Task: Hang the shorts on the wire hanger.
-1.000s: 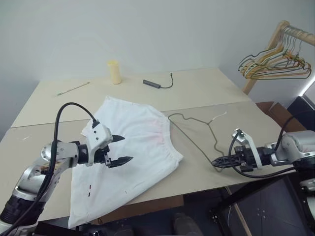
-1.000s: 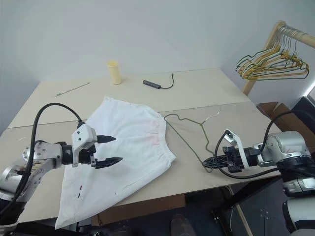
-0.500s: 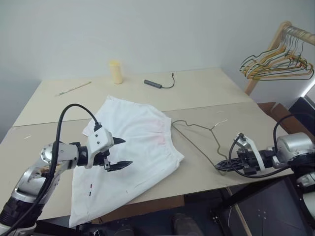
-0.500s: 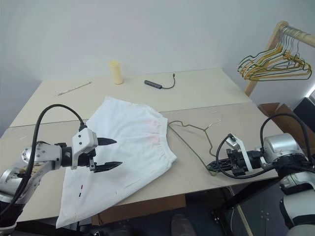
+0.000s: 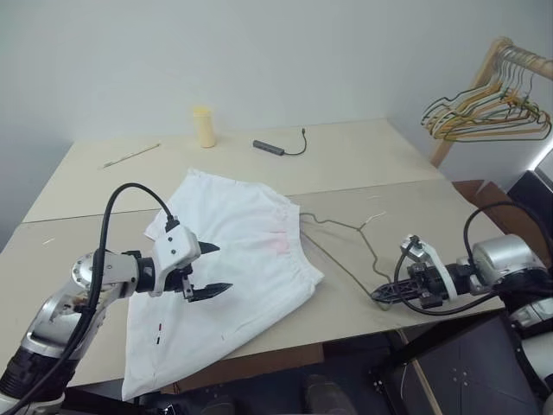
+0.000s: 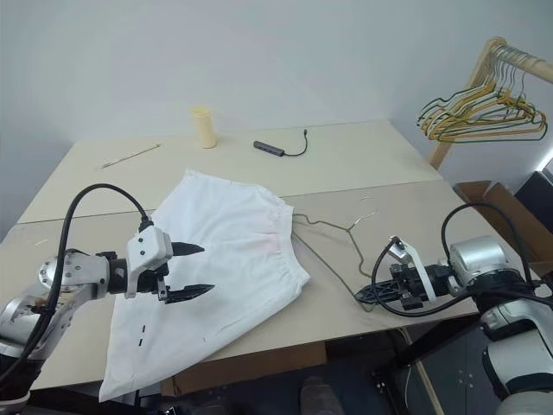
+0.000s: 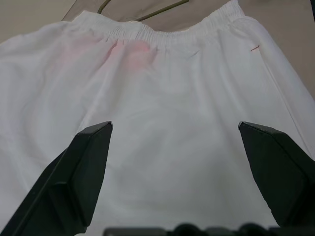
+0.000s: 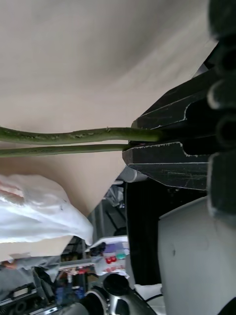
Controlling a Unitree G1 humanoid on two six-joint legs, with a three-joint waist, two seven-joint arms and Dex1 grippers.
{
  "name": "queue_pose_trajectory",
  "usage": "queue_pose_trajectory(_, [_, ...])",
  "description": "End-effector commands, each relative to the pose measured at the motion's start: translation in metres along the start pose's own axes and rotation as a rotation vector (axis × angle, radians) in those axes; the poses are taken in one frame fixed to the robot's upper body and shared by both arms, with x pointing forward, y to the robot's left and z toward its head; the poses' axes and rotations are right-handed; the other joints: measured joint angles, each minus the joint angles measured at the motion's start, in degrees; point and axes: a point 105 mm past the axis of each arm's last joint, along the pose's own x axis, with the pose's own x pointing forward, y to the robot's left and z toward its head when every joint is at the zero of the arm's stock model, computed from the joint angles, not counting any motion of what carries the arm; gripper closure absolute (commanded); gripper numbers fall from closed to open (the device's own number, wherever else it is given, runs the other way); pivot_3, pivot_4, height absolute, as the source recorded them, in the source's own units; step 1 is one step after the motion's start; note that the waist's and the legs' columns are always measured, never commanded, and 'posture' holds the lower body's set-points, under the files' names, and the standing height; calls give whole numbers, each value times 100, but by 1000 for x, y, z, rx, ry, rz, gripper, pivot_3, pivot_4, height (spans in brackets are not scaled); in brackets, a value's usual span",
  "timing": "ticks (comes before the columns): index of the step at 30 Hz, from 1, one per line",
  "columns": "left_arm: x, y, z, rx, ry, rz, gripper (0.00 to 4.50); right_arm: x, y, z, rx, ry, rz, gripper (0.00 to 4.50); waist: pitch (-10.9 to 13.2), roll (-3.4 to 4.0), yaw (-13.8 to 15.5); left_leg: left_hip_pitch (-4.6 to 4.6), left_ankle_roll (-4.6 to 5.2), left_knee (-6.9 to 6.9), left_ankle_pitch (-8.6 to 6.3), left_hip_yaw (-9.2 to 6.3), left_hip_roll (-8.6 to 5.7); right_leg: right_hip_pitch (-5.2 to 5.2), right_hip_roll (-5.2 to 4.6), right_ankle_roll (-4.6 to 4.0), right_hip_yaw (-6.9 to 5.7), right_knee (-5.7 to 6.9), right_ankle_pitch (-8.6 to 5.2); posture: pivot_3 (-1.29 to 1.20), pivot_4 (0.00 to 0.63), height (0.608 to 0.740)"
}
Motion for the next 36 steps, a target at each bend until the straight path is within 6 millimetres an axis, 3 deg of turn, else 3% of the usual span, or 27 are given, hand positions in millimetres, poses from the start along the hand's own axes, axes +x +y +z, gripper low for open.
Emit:
queue_pose_trajectory(1, [-2,2,10,48,-21,22,41,2,19,14,-102,18,71,4500,0,0,-4,0,0,0,0,0,0,0,0,0,0,0,0,-106,0,740])
queue_pose_trajectory(10, [2,1,6,61,5,42,41,21,19,44,-106,33,33,4500,0,0,4,2,0,0,0,-1,0,1,1,-29,-1,3,17,-73,0,740])
queue_pose_trajectory(21, [1,-3,9,49,-22,69,41,26,20,73,-173,-7,-29,4500,0,2,70,4,0,1,0,-3,-1,1,0,-31,-2,12,19,-34,0,740])
queue_pose_trajectory(27, [1,-2,9,56,-24,74,41,32,22,80,-207,-12,-37,4500,-1,2,137,3,0,1,0,-3,-1,1,0,-32,-2,14,19,-26,0,740])
queue_pose_trajectory(36, [1,-4,9,53,-29,78,41,23,25,97,-262,-144,-51,4500,-1,3,181,3,-1,2,0,-3,-2,1,-1,-33,-3,16,20,-32,0,740])
